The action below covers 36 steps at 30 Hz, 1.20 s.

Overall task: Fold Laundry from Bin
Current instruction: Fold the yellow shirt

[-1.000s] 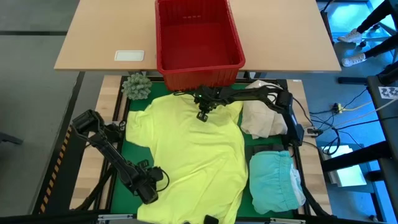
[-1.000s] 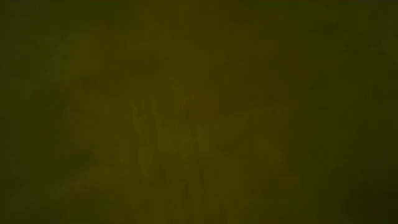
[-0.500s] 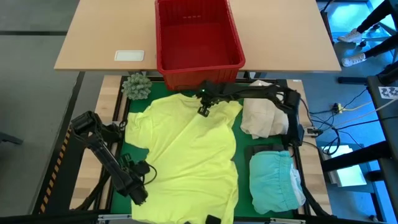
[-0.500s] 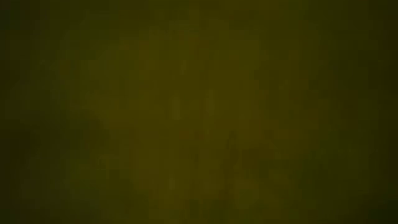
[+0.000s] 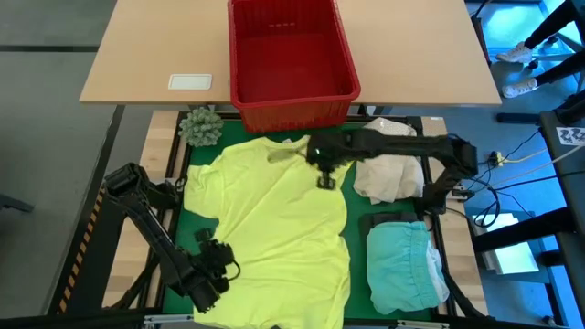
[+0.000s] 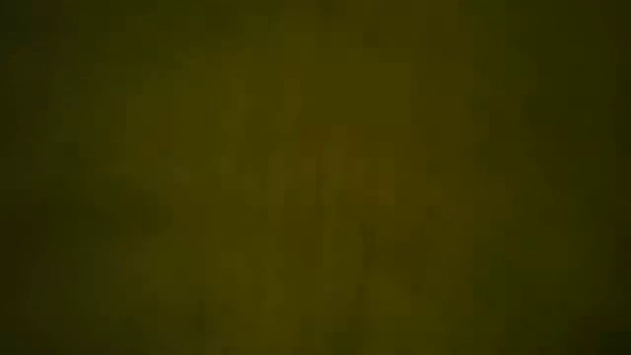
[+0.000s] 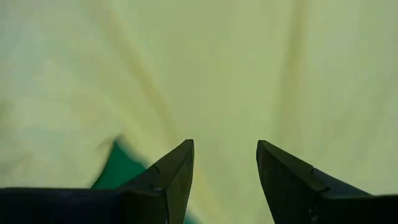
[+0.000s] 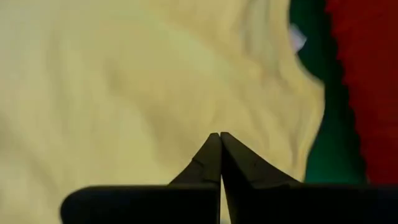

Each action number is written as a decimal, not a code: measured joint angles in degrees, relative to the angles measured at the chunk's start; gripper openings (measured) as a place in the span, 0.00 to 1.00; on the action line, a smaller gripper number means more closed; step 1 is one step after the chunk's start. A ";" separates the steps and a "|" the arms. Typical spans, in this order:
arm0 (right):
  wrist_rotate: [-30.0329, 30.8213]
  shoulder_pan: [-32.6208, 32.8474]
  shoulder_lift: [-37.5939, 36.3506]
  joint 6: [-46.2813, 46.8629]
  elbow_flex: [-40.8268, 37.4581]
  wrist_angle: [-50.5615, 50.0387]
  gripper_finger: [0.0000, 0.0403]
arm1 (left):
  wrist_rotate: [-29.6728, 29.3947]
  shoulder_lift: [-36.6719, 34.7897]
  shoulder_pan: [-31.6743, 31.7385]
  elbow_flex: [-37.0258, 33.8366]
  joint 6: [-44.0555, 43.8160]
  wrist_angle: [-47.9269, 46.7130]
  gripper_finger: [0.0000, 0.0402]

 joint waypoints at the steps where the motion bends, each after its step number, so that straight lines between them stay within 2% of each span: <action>1: 1.23 1.26 -0.93 -0.04 0.00 -3.12 0.01 | -1.02 0.00 0.38 0.00 2.28 2.73 0.42; 6: 2.92 5.43 -3.68 3.38 -0.02 -15.31 0.01 | -5.17 0.00 2.52 0.00 15.60 16.16 0.42; 10: 2.94 7.61 -4.08 5.93 -0.03 -20.16 0.01 | -6.43 0.37 4.58 0.02 25.24 26.63 0.42; 15: 1.68 9.48 -4.08 5.89 -0.09 -20.11 0.01 | -5.57 2.14 7.98 0.07 39.44 41.30 0.42; 19: -0.59 9.50 -6.13 5.70 -2.30 -16.52 0.01 | -0.79 3.94 11.11 0.11 48.58 50.40 0.42; 24: -3.04 7.78 -13.83 5.63 -14.68 -8.24 0.01 | 0.87 4.92 14.32 0.09 53.07 53.12 0.42; 28: -0.97 4.69 -19.33 7.12 -25.84 -2.55 0.01 | 0.96 4.92 16.03 0.09 54.60 53.05 0.42; 32: 1.56 1.18 -19.71 6.83 -33.80 3.73 0.01 | 0.53 4.92 17.91 0.09 56.86 53.00 0.42; 36: 1.87 -1.58 -17.96 1.91 -37.02 10.24 0.03 | 0.71 4.92 20.02 0.09 56.90 53.01 0.42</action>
